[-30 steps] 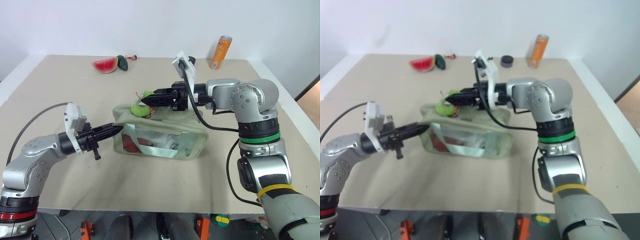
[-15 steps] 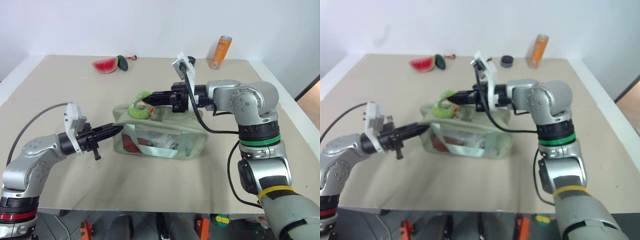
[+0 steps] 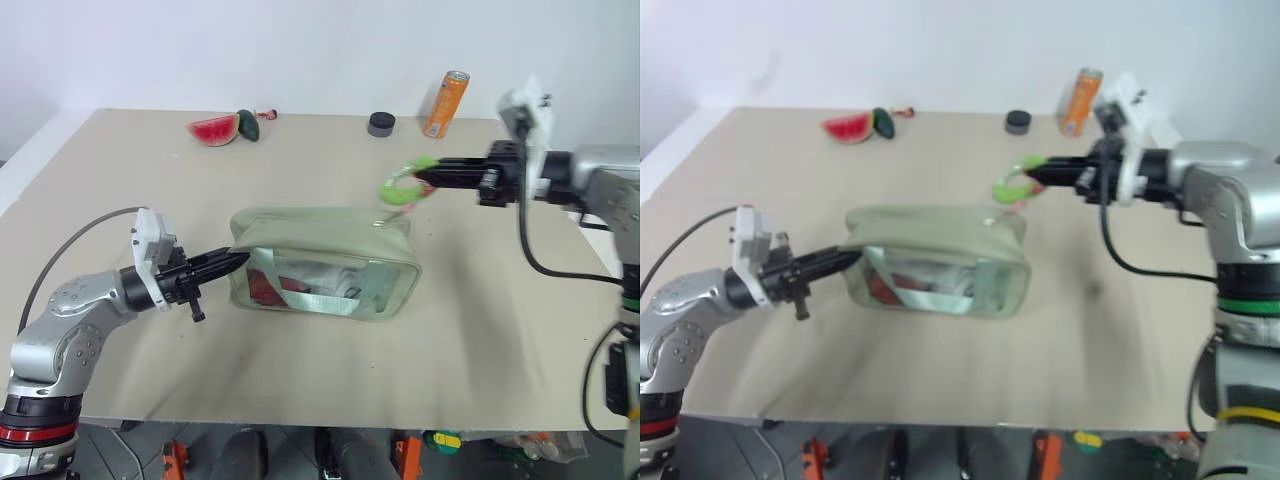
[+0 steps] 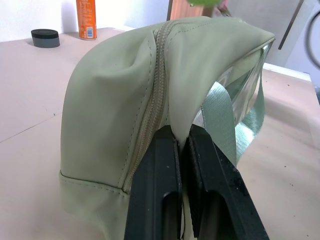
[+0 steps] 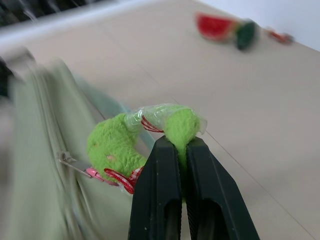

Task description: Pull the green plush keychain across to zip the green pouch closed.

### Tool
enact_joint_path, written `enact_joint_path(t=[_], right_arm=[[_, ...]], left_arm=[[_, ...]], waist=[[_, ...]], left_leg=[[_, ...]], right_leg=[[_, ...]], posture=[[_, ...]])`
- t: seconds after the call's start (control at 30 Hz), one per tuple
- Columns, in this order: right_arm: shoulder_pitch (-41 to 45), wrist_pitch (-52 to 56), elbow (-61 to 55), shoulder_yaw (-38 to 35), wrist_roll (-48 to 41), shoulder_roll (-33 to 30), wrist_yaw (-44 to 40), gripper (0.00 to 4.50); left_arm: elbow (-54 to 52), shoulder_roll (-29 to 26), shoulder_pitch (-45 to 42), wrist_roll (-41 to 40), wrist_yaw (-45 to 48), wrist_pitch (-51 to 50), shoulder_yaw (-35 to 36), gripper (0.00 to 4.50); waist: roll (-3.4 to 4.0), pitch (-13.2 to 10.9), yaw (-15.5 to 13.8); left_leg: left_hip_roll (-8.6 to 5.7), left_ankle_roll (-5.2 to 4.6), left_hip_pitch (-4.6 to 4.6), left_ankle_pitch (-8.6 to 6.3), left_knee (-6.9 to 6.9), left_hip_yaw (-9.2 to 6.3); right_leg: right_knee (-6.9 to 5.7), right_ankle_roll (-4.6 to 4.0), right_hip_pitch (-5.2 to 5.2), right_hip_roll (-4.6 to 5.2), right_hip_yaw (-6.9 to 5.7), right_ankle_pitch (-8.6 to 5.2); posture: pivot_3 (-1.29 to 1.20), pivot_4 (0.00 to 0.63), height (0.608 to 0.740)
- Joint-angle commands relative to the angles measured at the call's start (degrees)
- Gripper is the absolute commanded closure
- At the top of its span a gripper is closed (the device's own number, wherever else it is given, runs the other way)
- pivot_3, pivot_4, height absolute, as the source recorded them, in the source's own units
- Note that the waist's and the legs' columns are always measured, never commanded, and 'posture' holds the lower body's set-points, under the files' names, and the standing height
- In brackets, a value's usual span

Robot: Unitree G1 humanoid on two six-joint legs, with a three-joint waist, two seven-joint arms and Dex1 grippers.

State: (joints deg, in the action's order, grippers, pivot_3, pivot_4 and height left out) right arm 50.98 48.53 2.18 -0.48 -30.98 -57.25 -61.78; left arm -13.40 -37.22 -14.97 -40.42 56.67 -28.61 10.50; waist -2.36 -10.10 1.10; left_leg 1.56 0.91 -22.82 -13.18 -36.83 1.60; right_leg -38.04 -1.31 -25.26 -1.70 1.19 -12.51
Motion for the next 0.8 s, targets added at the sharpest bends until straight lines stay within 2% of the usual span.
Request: enact_joint_path(t=[0.03, 0.13, 0.2, 0.3, 0.47, 0.63, 0.8], right_arm=[[-4.3, -7.3, -4.6, -2.4, 3.5, -5.9, -4.0, 4.48], [-13.0, -14.7, -6.0, -0.4, 10.8, -12.4, -5.3, 4.48], [-17.0, -17.6, -6.4, 0.5, 14.1, -14.3, -4.8, 4.48], [-22.4, -23.5, -4.6, 5.6, 21.8, -10.9, 0.8, 4.48], [-21.0, -28.1, 3.9, 14.7, 33.4, -0.9, 10.1, 4.48], [-19.2, -28.7, 6.5, 16.9, 36.5, 5.6, 11.7, 4.48], [-20.1, -25.7, 2.1, 13.2, 31.0, 6.2, 6.0, 4.48]], left_arm=[[1.8, -0.3, -0.3, 1.6, 0.3, -0.4, -1.8, 4.50], [2.6, -0.1, -1.2, 1.5, 0.7, -0.2, -2.3, 4.50], [3.0, -0.1, -1.5, 1.6, 0.9, -0.1, -2.6, 4.50], [4.1, 0.3, -2.0, 2.0, 1.2, 0.2, -3.4, 4.50], [4.4, 0.8, -2.5, 1.8, 1.5, 0.2, -4.1, 4.50], [4.9, 0.8, -3.1, 1.2, 0.6, -0.9, -3.8, 4.50], [4.1, 1.0, -3.0, -0.4, -1.6, -3.4, -3.0, 4.50]], waist=[[0.00, 0.0, 0.1], [0.01, 0.0, 0.0], [0.02, 0.0, -0.1], [0.03, 0.0, 0.0], [0.04, 0.0, -0.1], [0.01, 0.1, -0.1], [0.02, 0.1, -0.1]], left_leg=[[0.00, 0.00, 0.02, 0.00, 0.00, 0.00], [0.03, -0.01, 0.21, 0.01, 0.00, 0.01], [0.02, -0.01, 0.27, 0.01, -0.02, 0.04], [0.03, -0.01, 0.35, 0.02, -0.09, 0.03], [0.02, -0.01, 0.29, 0.02, -0.42, 0.03], [-0.01, -0.02, 0.28, 0.02, -0.60, 0.02], [-0.01, -0.05, 0.40, 0.00, -0.59, -0.03]], right_leg=[[0.00, 0.01, 0.01, -0.01, -0.01, -0.01], [-0.02, 0.03, 0.14, -0.03, -0.02, -0.01], [-0.02, 0.03, 0.23, 0.00, -0.08, -0.02], [-0.02, 0.05, 0.32, 0.03, -0.04, -0.01], [-0.03, 0.17, 0.41, 0.06, -0.05, 0.07], [-0.03, 0.27, 0.55, 0.07, 0.00, 0.12], [-0.02, 0.25, 0.72, 0.05, -0.02, 0.11]], posture=[[0.00, 0.150, 0.740], [0.00, 0.150, 0.740], [0.00, 0.150, 0.740], [0.00, 0.150, 0.740], [0.00, 0.150, 0.740], [0.00, 0.150, 0.740], [0.00, 0.150, 0.740]])
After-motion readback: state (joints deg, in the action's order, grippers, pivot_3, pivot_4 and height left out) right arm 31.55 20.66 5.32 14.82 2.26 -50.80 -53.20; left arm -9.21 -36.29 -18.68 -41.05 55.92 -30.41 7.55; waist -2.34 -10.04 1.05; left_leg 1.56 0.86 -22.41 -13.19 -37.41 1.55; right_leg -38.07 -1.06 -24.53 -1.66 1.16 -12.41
